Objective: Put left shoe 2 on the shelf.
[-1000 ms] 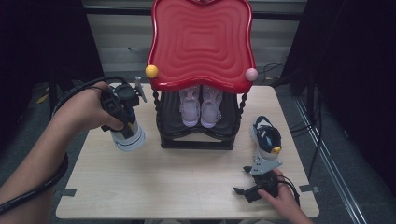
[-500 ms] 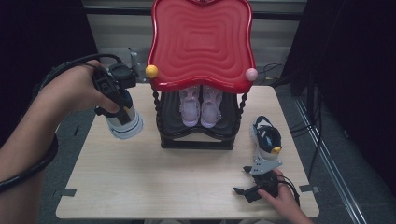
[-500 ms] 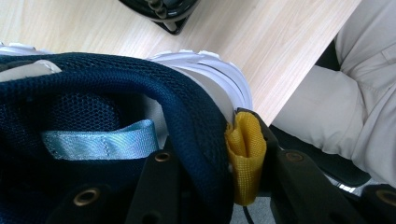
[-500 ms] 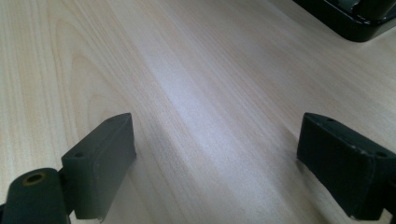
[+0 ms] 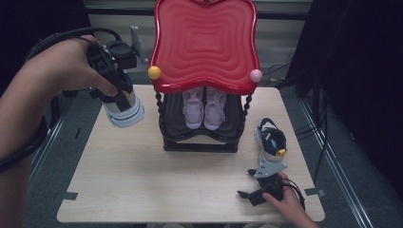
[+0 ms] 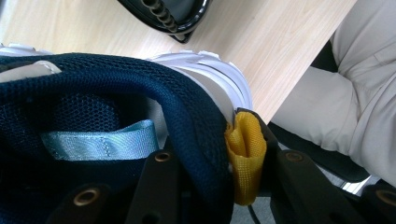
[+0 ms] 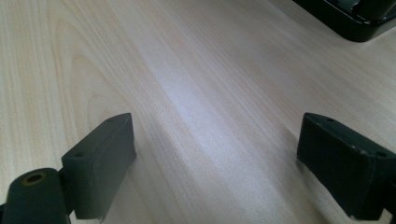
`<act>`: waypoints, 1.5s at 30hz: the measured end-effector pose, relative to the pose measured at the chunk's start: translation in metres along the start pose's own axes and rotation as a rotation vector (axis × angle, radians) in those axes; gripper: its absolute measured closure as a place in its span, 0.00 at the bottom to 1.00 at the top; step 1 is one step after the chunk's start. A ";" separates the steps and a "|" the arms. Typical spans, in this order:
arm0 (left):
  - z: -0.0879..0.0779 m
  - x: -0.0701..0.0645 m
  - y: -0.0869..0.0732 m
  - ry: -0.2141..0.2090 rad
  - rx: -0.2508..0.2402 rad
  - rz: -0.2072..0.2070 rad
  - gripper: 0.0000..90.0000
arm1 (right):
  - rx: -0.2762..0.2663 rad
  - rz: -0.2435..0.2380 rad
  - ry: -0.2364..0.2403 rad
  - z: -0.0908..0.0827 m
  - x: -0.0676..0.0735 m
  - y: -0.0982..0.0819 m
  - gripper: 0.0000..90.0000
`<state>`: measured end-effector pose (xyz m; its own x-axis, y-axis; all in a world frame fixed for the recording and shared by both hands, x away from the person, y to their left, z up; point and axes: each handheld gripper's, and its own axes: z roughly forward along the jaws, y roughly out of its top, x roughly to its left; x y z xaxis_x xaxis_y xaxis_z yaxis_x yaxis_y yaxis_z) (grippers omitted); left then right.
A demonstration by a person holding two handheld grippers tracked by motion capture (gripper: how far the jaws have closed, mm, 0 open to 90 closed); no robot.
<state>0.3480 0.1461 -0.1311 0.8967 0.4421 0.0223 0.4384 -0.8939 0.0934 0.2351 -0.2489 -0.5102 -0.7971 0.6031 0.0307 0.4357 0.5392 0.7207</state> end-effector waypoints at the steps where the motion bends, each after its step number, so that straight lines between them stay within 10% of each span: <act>1: -0.003 -0.001 0.001 0.007 -0.006 0.000 0.79 | 0.000 0.000 0.000 0.000 0.000 0.000 0.12; 19: -0.050 -0.025 0.035 0.161 -0.082 0.092 0.79 | 0.000 -0.001 0.000 0.000 0.000 0.000 0.12; 45: -0.052 -0.045 0.099 0.301 -0.113 0.300 0.78 | -0.001 0.001 0.000 0.000 0.000 0.000 0.12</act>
<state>0.3479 0.0421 -0.0709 0.9183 0.1808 0.3522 0.1365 -0.9797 0.1469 0.2351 -0.2488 -0.5103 -0.7967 0.6035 0.0318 0.4360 0.5376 0.7217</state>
